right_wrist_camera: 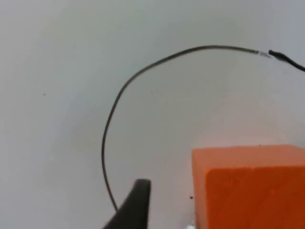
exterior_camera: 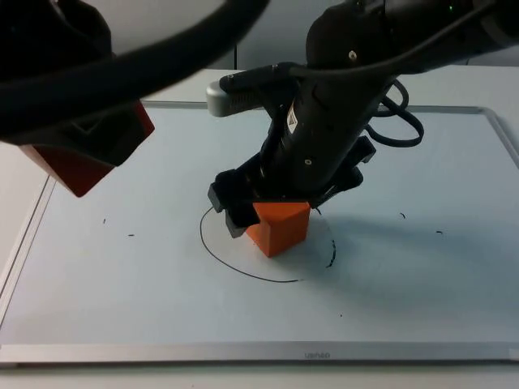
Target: Pick up one cube with the left hand and another cube with the right hand. First place the cube in the right hand at the target position, then stack the cube in the left hand on top.
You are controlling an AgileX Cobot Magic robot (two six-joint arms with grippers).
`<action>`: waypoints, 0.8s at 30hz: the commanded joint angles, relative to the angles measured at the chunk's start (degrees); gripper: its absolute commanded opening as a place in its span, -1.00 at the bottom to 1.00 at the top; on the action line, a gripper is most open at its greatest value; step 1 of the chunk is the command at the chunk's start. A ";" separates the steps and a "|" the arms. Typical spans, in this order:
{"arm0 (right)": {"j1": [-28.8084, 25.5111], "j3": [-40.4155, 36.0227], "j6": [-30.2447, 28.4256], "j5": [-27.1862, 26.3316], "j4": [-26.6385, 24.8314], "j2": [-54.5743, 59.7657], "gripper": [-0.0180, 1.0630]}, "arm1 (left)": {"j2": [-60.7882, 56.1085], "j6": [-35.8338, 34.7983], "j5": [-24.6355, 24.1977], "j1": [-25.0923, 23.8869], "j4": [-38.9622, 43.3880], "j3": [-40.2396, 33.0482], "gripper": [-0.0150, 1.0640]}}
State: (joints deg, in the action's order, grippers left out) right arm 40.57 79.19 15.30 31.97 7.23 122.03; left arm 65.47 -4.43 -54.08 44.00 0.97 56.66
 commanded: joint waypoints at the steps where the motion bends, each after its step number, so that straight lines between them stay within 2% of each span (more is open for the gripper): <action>1: 0.14 0.47 1.02 -0.82 -0.20 -0.88 0.95 | -0.36 -0.11 0.79 0.45 -0.62 -0.18 -0.98; 8: 0.14 0.47 0.37 -0.96 0.47 -8.78 0.98 | -0.36 -0.11 1.11 0.45 -0.62 -0.18 -0.98; 14: -0.08 0.47 -1.20 -0.84 3.59 -23.37 0.98 | 0.68 1.75 2.34 0.45 -0.32 0.45 -0.98; 16: -0.08 0.47 -1.80 -0.97 5.15 -32.87 0.98 | 3.41 3.55 2.10 0.45 -0.32 3.00 -0.98; 17: -0.08 0.47 -1.80 -0.97 5.15 -32.87 0.98 | 3.41 3.55 2.10 0.45 -0.32 3.00 -0.98; 20: -0.08 0.36 -2.48 -0.69 8.05 -43.21 0.98 | 9.29 6.75 1.99 0.45 -0.32 7.52 -0.98; 24: -0.08 0.36 -2.63 2.08 10.52 -52.44 0.98 | 16.20 9.79 1.99 0.45 -0.24 12.27 -0.98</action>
State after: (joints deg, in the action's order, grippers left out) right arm 40.57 79.19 13.04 33.17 16.82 70.73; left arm 80.96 4.54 -52.72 44.00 0.97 68.15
